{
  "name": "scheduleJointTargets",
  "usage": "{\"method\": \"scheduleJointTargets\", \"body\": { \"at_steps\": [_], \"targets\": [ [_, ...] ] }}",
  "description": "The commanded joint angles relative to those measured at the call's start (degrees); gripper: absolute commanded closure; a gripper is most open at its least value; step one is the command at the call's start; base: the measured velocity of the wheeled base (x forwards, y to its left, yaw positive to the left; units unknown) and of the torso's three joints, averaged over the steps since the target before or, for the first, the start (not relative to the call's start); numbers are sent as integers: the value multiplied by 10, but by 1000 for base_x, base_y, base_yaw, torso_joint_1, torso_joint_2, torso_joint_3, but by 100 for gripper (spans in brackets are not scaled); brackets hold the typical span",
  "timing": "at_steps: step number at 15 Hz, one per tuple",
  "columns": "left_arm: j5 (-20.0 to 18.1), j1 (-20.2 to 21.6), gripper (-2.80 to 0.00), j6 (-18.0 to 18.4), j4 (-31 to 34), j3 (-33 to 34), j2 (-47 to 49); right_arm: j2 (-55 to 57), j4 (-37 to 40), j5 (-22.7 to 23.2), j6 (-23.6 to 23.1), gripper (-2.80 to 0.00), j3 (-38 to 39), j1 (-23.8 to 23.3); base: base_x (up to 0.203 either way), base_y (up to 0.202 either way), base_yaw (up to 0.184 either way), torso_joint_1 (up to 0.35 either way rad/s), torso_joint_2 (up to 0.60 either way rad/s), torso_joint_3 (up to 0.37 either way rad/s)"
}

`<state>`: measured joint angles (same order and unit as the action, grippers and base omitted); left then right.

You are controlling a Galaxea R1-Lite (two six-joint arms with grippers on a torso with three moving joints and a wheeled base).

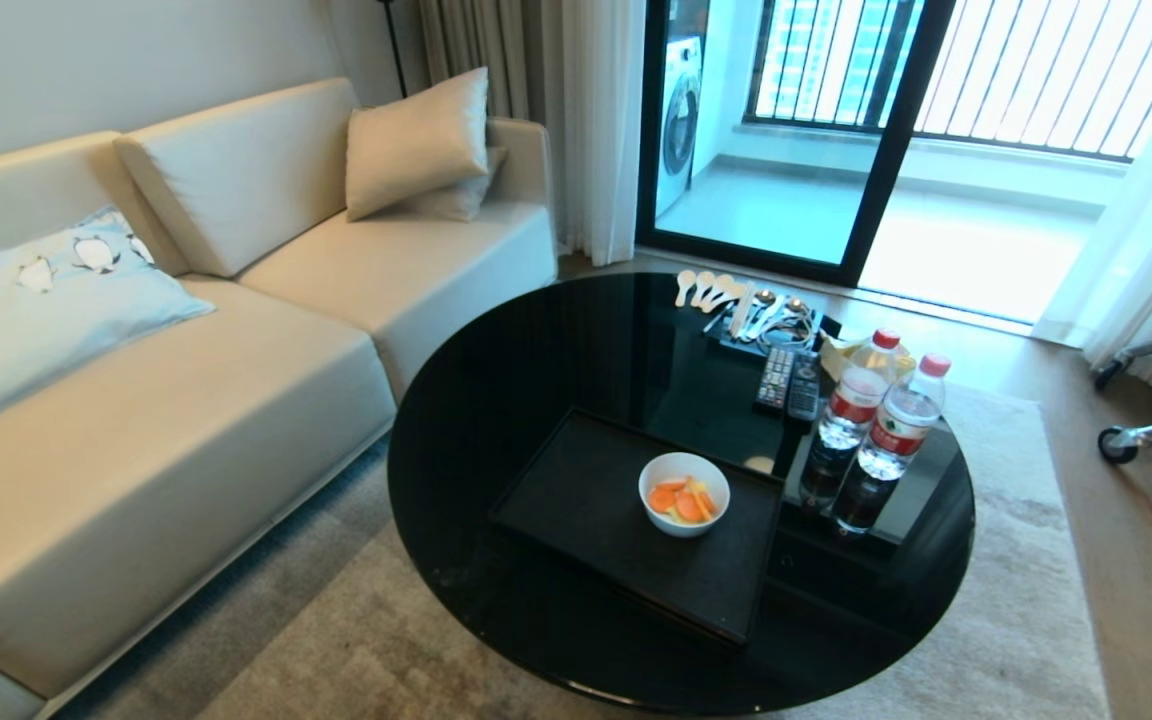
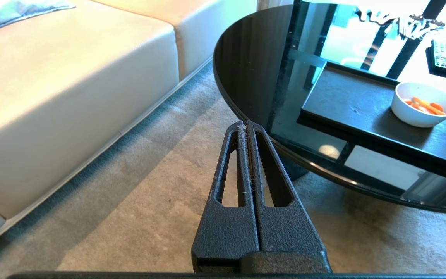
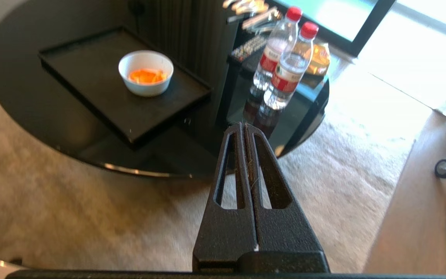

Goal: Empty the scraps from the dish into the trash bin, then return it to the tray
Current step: Pick up the bowl with leftover food

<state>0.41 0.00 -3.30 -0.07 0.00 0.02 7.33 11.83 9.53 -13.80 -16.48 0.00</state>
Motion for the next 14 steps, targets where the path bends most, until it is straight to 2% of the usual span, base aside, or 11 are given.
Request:
{"method": "scheduleJointTargets", "body": {
  "at_steps": [1,5,7,14],
  "targets": [
    [0,0,0,0,0,0,0,117,8,2,-14,0,-42,-1,0,0,0,0,0,0],
    [0,0,0,0,0,0,0,358,-54,6,-45,0,-122,5,0,0,0,0,0,0],
    [0,0,0,0,0,0,0,482,-100,7,-57,0,-180,25,0,0,0,0,0,0],
    [0,0,0,0,0,0,0,863,-173,-10,-65,0,-422,168,0,0,0,0,0,0]
  ]
}}
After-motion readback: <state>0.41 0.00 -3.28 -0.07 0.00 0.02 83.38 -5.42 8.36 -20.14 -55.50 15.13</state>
